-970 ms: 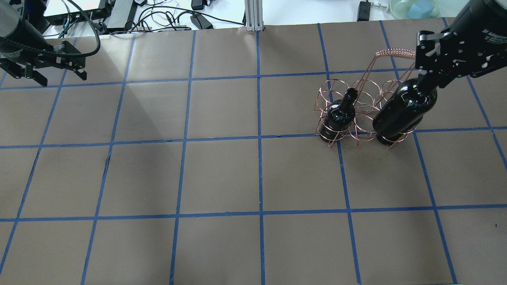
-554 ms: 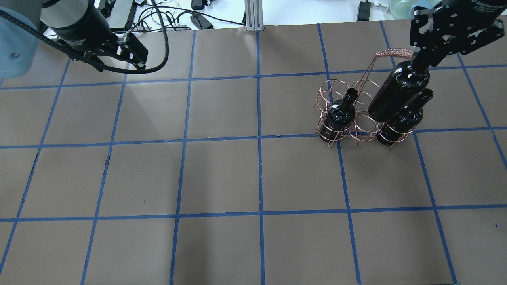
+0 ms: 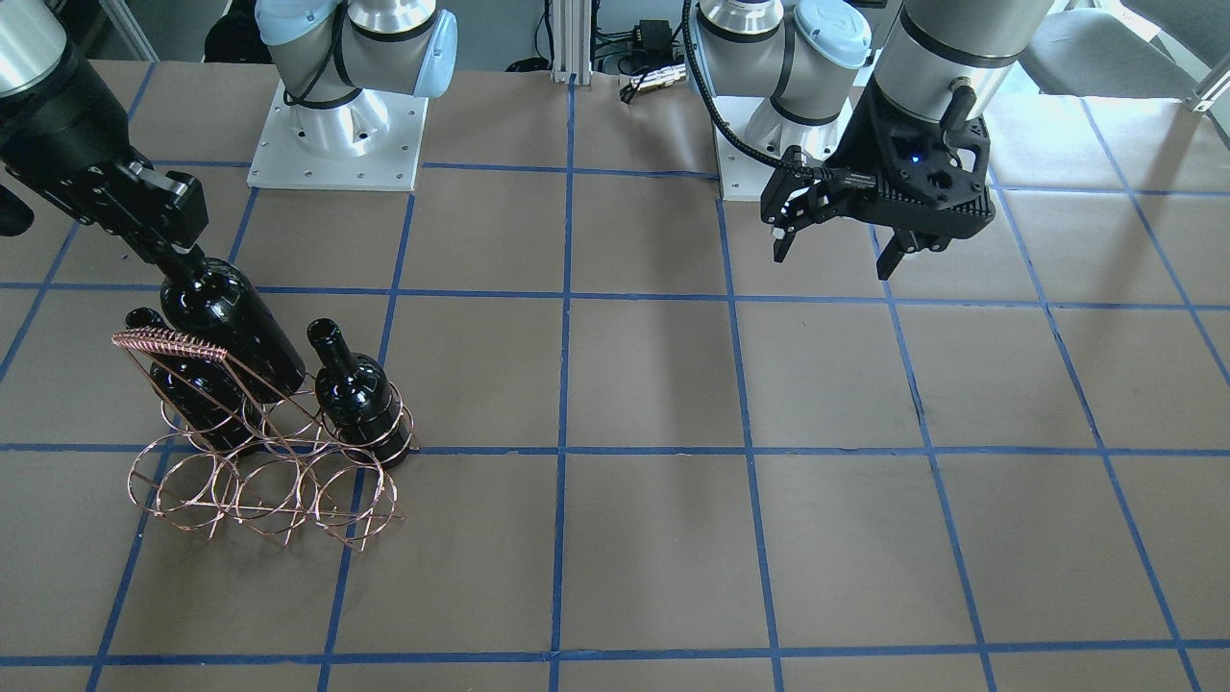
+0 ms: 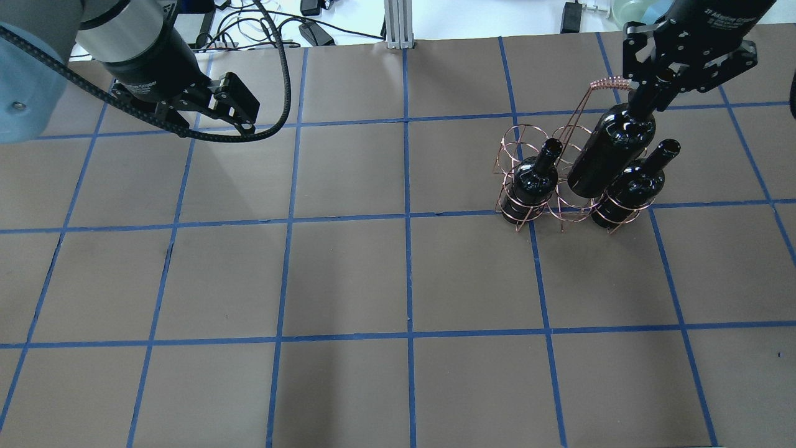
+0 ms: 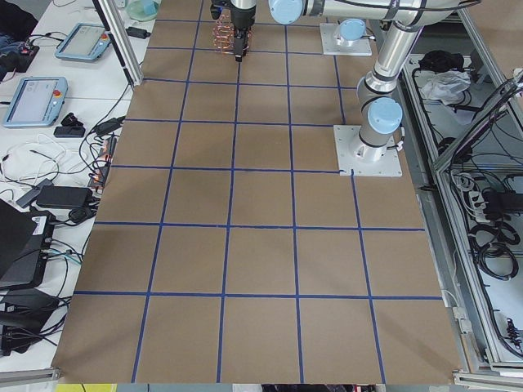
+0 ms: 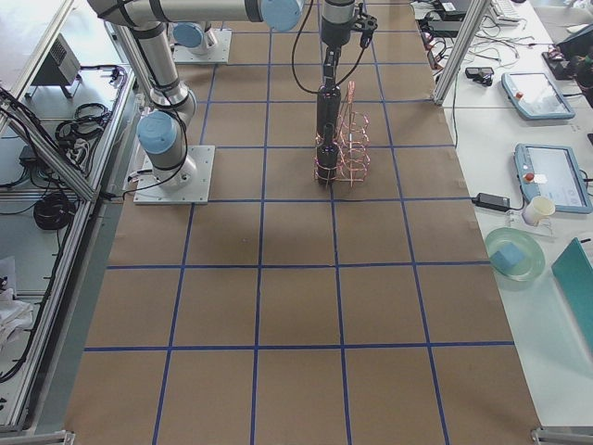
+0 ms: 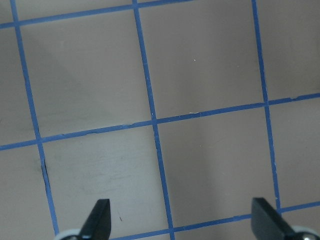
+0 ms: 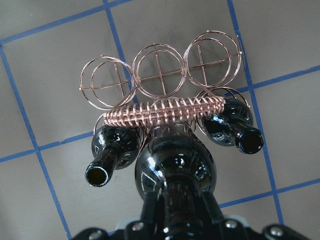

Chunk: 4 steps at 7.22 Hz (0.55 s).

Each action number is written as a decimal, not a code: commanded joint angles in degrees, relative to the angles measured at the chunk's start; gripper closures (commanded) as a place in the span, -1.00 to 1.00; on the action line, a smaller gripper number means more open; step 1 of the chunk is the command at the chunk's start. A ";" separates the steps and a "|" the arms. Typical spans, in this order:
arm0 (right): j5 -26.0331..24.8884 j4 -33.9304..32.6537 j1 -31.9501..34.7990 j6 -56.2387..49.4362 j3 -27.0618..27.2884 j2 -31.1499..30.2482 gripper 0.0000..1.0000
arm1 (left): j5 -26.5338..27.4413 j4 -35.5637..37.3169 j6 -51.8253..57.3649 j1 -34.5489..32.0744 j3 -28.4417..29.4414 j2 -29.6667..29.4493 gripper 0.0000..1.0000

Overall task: Place wine into wine basket
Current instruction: 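Lower the bottle with the right gripper into the middle rack slot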

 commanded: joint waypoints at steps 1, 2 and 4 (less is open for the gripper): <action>0.07 -1.80 0.03 0.15 0.87 0.95 1.00 | 0.16 -1.68 0.38 0.42 -0.17 -0.06 -1.00; 0.07 -2.33 0.03 0.15 1.22 1.21 1.00 | 0.16 -2.74 0.30 0.51 -0.26 -0.06 -1.00; 0.07 -3.04 0.03 1.02 1.31 2.09 1.00 | 3.66 -3.98 0.30 0.42 -1.39 0.02 -1.00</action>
